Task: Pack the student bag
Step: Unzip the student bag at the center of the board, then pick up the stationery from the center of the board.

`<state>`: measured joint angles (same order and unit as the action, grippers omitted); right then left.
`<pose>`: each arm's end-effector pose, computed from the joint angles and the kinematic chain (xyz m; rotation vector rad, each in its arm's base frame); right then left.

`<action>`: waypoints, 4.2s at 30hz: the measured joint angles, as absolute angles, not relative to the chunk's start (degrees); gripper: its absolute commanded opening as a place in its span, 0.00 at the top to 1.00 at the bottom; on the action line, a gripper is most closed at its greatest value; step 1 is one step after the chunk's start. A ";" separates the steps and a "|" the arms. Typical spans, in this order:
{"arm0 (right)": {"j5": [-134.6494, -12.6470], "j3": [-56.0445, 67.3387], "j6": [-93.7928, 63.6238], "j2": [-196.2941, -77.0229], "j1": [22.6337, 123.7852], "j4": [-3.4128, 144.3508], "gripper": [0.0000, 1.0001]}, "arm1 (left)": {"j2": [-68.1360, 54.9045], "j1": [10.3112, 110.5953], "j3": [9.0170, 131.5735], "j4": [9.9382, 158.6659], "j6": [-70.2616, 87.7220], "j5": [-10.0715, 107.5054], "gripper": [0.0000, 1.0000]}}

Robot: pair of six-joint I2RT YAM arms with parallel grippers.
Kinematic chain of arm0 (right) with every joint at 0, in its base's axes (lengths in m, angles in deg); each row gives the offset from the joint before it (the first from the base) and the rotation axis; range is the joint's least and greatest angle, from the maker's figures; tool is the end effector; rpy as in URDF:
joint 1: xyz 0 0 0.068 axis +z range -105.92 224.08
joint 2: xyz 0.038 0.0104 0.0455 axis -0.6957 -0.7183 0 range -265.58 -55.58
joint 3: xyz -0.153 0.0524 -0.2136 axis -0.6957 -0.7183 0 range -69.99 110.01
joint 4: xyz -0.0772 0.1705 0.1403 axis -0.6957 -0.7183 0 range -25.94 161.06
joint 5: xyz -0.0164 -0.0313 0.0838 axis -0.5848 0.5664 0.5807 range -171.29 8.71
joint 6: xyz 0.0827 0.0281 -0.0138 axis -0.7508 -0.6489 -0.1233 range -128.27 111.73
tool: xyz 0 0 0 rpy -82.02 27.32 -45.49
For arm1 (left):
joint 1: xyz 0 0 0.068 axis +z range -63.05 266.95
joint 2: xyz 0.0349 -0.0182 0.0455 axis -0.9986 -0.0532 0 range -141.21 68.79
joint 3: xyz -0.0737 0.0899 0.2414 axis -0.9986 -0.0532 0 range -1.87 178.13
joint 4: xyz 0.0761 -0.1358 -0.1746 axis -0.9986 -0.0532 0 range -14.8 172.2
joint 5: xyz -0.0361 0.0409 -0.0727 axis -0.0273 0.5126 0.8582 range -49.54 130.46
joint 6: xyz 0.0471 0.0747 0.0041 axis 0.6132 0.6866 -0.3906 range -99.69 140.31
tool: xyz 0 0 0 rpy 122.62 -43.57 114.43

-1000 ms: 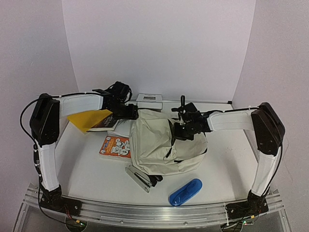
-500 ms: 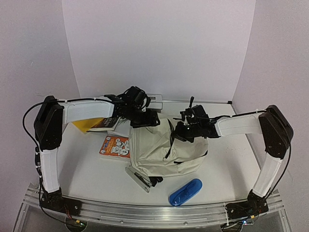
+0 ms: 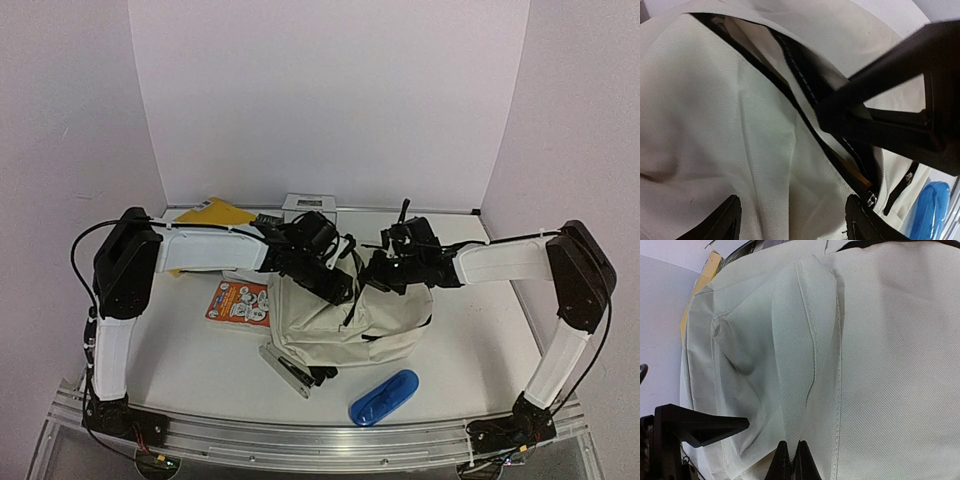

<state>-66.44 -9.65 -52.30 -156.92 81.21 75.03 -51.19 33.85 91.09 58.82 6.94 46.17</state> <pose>0.3009 0.2530 0.1810 -0.0110 2.4086 1.0167 0.2732 -0.3770 0.1761 0.9092 2.3817 -0.6094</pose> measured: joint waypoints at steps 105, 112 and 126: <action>-70.70 -4.38 -35.21 -160.02 113.18 57.15 0.32 | -17.05 57.28 54.97 69.73 -20.70 52.90 0.04; -72.91 -2.22 -35.32 -163.23 114.25 56.21 0.30 | -17.05 57.28 54.86 69.84 -20.68 52.90 0.04; -80.71 0.51 -35.36 -165.51 116.02 52.72 0.27 | -17.10 57.28 54.59 70.28 -20.66 52.95 0.03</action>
